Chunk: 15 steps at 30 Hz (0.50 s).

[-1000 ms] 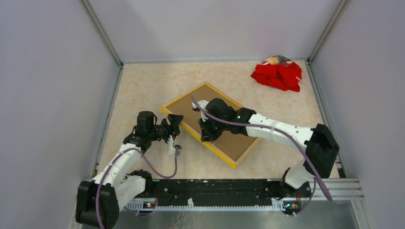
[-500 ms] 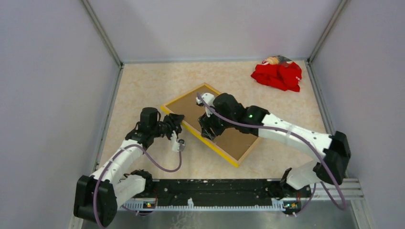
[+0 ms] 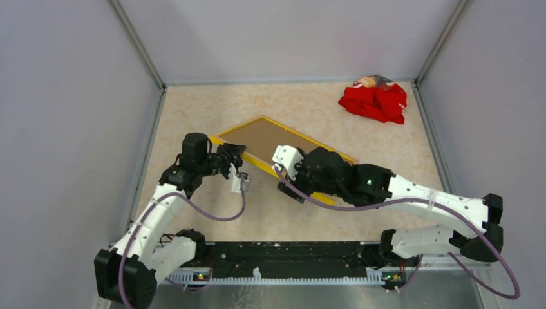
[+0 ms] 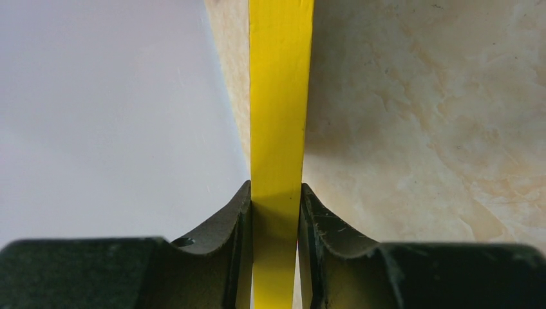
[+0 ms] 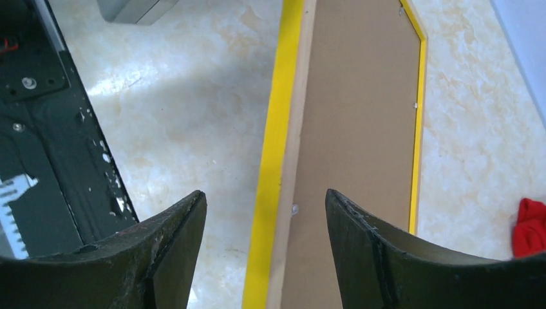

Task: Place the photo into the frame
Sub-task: Turn over the photo frame at the center of the board.

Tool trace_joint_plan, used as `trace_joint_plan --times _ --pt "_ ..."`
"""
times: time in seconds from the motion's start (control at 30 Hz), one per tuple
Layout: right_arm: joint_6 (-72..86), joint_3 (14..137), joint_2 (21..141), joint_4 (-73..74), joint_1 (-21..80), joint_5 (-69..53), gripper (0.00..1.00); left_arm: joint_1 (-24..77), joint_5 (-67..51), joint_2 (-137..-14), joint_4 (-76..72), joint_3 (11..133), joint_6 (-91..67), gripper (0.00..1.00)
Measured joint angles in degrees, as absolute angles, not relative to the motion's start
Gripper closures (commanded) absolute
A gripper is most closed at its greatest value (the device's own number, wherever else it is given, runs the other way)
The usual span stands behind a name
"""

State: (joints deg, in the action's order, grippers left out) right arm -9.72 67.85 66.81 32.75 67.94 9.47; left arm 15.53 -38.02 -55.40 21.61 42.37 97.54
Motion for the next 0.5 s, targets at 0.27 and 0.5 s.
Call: trace_joint_plan --times 0.27,0.5 --pt "-15.0 66.0 67.5 34.4 74.3 16.5 0.33 15.5 -38.1 -54.7 25.0 45.0 94.9 0.78" --pt "-20.1 66.0 74.5 33.8 76.5 26.5 0.45 15.5 -38.1 -54.5 26.0 45.3 94.1 0.79"
